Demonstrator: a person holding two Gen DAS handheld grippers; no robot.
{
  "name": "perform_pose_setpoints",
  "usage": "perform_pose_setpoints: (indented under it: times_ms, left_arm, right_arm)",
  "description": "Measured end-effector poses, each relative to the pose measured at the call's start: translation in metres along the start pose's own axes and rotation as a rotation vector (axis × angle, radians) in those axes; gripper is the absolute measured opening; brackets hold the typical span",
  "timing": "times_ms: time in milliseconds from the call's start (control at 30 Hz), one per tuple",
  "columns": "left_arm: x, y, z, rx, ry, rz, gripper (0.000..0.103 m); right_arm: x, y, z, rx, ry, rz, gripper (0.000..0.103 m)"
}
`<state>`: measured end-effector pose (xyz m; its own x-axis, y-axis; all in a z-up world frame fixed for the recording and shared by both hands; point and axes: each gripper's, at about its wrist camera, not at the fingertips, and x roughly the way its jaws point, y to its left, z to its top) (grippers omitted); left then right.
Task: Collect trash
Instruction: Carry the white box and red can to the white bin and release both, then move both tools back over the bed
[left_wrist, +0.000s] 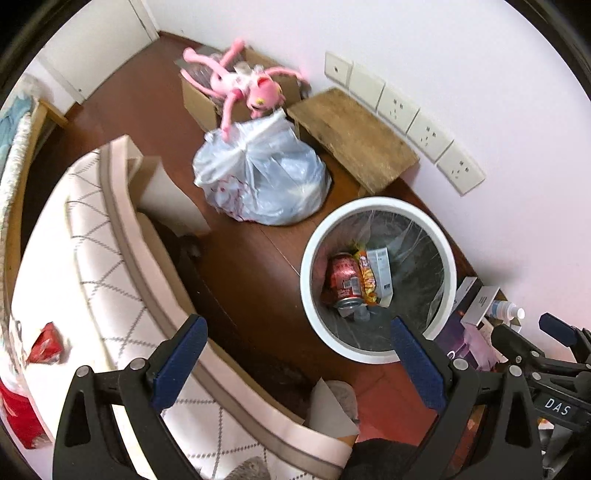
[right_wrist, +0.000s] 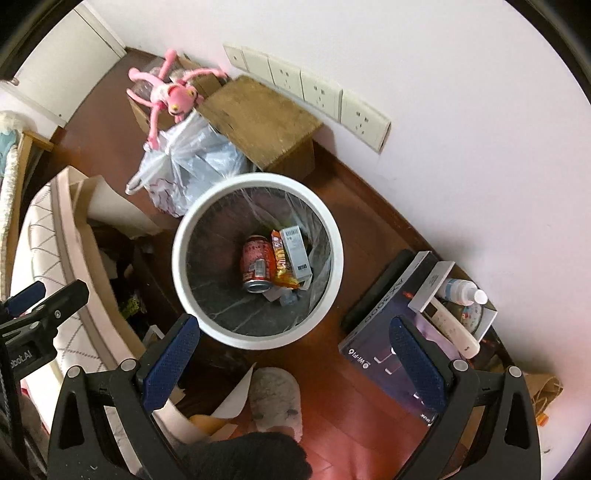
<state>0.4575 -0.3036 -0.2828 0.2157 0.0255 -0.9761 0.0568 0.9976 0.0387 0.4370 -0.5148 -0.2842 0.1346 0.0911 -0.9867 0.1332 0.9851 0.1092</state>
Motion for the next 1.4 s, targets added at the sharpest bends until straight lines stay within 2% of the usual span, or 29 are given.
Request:
perform_pose_setpoints:
  times_ms: [267,400,567,700,767,900,1100,1233,1333,1400]
  left_arm:
    - [-0.065,0.015,-0.028,-0.034,-0.114,-0.005,0.101]
    - [-0.101,0.034,-0.044,-0.098,-0.178,0.006,0.101]
    - [-0.146,0.099,-0.064,-0.266,-0.259,0.017,0.101]
    - [-0.168,0.172,-0.092,-0.411,-0.321,0.093,0.101]
    - [-0.171,0.214,-0.111,-0.489,-0.332,0.146,0.101]
    - [-0.152,0.291,-0.151,-0.614,-0.274,0.217,0.103]
    - [-0.089,0.362,-0.195,-0.732,-0.123,0.33,0.103]
    - [-0.056,0.386,-0.215,-0.763,-0.031,0.363,0.103]
    - [-0.038,0.392,-0.226,-0.784,0.016,0.357,0.103]
    - [-0.032,0.395,-0.229,-0.79,0.028,0.342,0.103]
  right_arm:
    - [-0.069,0.016,-0.026,-0.005,-0.095,0.058,0.103]
    - [-0.113,0.044,-0.038,-0.048,-0.165,0.116,0.103]
    - [-0.163,0.114,-0.048,-0.171,-0.221,0.215,0.103]
    - [-0.169,0.192,-0.058,-0.313,-0.176,0.303,0.103]
    - [-0.162,0.234,-0.064,-0.38,-0.136,0.341,0.103]
    - [-0.125,0.329,-0.078,-0.507,-0.032,0.392,0.103]
    - [-0.034,0.447,-0.088,-0.653,0.084,0.321,0.102]
    - [0.016,0.496,-0.098,-0.722,0.117,0.249,0.1]
    - [0.044,0.513,-0.1,-0.751,0.126,0.204,0.09]
    - [0.057,0.52,-0.099,-0.751,0.133,0.194,0.071]
